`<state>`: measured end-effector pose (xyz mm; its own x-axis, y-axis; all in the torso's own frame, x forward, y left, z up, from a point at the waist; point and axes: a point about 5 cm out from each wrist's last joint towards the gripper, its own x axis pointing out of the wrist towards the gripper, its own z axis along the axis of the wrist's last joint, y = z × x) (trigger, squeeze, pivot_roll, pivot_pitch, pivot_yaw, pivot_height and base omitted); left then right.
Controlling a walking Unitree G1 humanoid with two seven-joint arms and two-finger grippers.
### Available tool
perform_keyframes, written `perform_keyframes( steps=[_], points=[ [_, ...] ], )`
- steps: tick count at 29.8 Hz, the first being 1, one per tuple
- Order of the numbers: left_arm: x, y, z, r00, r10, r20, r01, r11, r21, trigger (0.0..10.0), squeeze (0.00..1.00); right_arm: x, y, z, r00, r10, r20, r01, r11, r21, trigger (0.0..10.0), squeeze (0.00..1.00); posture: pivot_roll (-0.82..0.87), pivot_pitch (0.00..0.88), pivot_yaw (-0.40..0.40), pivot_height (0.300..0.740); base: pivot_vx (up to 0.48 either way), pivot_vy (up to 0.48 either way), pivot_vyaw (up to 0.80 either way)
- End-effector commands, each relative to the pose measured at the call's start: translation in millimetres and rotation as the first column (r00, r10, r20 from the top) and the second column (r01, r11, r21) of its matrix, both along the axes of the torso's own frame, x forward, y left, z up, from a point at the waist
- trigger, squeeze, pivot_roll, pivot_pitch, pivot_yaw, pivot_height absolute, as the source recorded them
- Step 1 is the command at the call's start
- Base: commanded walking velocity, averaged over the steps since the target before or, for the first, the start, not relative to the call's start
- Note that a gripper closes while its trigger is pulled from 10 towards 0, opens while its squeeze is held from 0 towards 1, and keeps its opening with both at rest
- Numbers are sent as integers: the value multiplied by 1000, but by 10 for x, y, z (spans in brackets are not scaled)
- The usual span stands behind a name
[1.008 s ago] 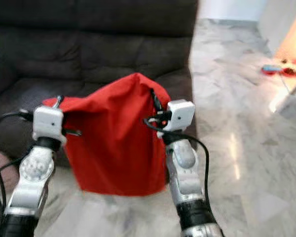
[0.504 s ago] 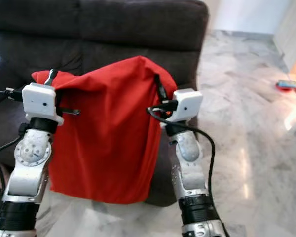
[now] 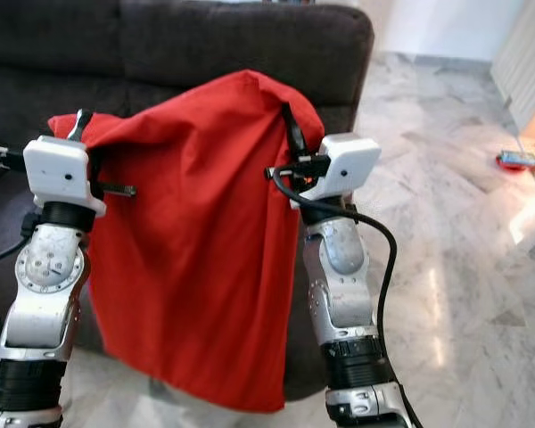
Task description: Move the pillow to the sofa from floor
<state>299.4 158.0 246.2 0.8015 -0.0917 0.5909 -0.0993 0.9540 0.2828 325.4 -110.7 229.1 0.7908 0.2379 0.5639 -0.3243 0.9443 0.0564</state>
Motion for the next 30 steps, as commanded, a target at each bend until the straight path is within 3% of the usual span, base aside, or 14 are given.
perform_keyframes(
  steps=[1,10,17,20,22,27,28,30],
  points=[
    [-53,-10,167,997,-17,79,17,1000,1,10000,0,-75,46,347,988,12,153,-17,999,29,10000,0,135,39,-13,740,424,0,0],
    [-53,-17,153,997,-21,70,21,1000,0,10000,0,-62,71,267,993,35,116,-37,999,19,10000,0,136,41,-16,740,420,0,271],
    [-45,-179,13,992,-129,2,129,989,70,10000,0,-59,174,89,993,109,47,-108,994,-31,10000,0,136,43,-16,740,56,0,0],
    [-13,-181,-81,989,-141,-52,144,988,63,10000,0,-29,226,-41,993,114,-19,-116,990,-78,10000,0,135,44,-15,740,0,0,0],
    [19,-196,-216,976,-171,-135,183,979,86,10000,0,-8,282,-174,988,128,-82,-137,984,-111,10000,0,134,45,-15,740,0,0,0],
    [31,-220,-374,948,-211,-237,240,966,98,10000,0,2,356,-335,978,148,-146,-169,975,-145,10000,0,140,46,-16,740,0,0,0],
    [23,-239,-457,929,-234,-288,275,955,111,10000,0,0,400,-392,972,165,-168,-192,968,-164,10000,0,140,46,-17,740,0,0,0],
    [19,-243,-479,924,-238,-300,284,952,118,10000,0,-1,414,-408,970,171,-175,-201,965,-169,10000,0,140,46,-17,740,0,0,0]
  ],
)
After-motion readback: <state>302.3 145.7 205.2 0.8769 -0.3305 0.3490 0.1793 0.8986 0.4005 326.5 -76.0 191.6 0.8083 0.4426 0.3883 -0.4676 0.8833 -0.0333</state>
